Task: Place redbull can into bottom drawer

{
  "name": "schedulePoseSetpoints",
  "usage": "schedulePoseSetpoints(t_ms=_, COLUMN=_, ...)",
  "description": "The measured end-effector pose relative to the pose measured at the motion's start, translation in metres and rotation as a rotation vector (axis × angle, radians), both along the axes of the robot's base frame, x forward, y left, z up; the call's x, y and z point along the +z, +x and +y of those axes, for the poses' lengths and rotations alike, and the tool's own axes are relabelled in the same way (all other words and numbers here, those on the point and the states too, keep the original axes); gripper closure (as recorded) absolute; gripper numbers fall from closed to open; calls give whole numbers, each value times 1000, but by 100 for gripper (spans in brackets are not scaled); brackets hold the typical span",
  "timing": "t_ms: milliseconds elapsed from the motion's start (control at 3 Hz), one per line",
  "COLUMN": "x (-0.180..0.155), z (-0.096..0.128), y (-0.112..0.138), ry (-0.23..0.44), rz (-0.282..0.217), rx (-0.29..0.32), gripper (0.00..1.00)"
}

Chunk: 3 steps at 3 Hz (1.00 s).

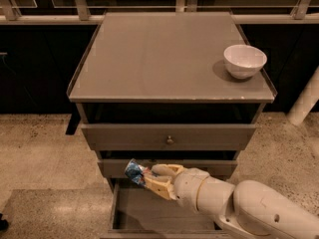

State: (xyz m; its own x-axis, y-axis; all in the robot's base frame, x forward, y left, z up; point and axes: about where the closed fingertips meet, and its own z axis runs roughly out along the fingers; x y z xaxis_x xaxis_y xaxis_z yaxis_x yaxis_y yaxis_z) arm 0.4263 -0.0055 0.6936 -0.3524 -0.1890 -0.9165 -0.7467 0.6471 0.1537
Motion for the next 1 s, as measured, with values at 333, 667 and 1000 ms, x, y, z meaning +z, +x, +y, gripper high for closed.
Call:
schedulePoseSetpoints(t_ms=333, x=-51, z=11, y=4, ry=55, rz=81, rx=5, gripper=100)
schedulePoseSetpoints(t_ms=667, x=-89, z=21, y=-1, ry=103, rz=154, rx=12, gripper=100)
schedulePoseSetpoints(t_ms=1000, x=-89, z=21, y=-1, ry=103, rz=154, rx=12, gripper=100)
